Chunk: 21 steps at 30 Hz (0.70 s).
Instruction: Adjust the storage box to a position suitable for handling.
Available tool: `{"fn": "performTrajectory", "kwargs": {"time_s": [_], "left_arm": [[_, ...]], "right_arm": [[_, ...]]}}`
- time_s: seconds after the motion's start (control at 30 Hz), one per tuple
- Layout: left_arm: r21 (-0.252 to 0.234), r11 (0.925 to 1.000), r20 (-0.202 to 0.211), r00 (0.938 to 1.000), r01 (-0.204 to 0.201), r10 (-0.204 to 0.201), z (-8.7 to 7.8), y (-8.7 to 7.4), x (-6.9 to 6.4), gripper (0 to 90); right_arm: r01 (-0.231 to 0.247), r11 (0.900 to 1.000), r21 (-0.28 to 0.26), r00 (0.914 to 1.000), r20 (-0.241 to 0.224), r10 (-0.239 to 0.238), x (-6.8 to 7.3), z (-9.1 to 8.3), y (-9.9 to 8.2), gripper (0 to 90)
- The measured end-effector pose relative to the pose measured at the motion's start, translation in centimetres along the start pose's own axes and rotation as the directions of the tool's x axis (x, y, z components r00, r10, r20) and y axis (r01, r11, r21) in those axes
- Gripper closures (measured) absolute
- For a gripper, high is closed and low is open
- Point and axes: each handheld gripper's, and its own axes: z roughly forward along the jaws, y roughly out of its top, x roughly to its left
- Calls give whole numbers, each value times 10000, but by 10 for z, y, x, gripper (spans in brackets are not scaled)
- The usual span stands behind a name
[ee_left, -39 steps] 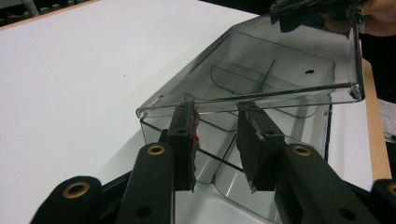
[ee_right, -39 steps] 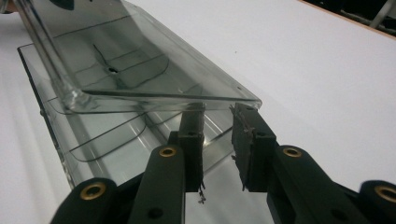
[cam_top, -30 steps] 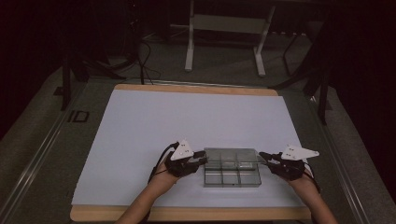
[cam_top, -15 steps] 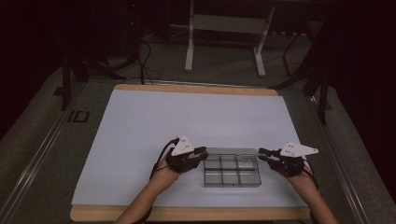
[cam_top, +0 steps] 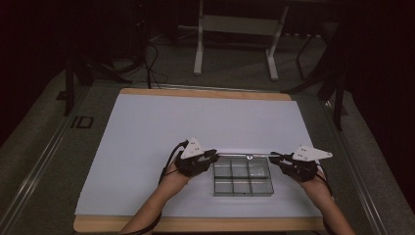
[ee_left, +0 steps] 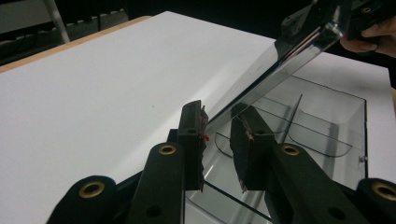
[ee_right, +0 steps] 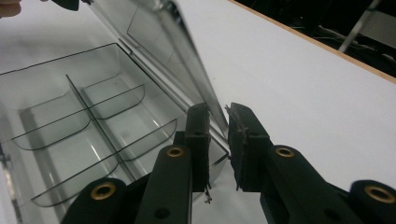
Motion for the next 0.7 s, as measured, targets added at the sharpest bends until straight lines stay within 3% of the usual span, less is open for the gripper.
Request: {"fn": "performTrajectory", "kwargs": {"time_s": [0.7], "left_arm": [[-68,9998,-501,9986,179,-182,14,6,7,770]], "right_arm": [[642,9975,291,9949,760,-662,-3,10,9,818]]}}
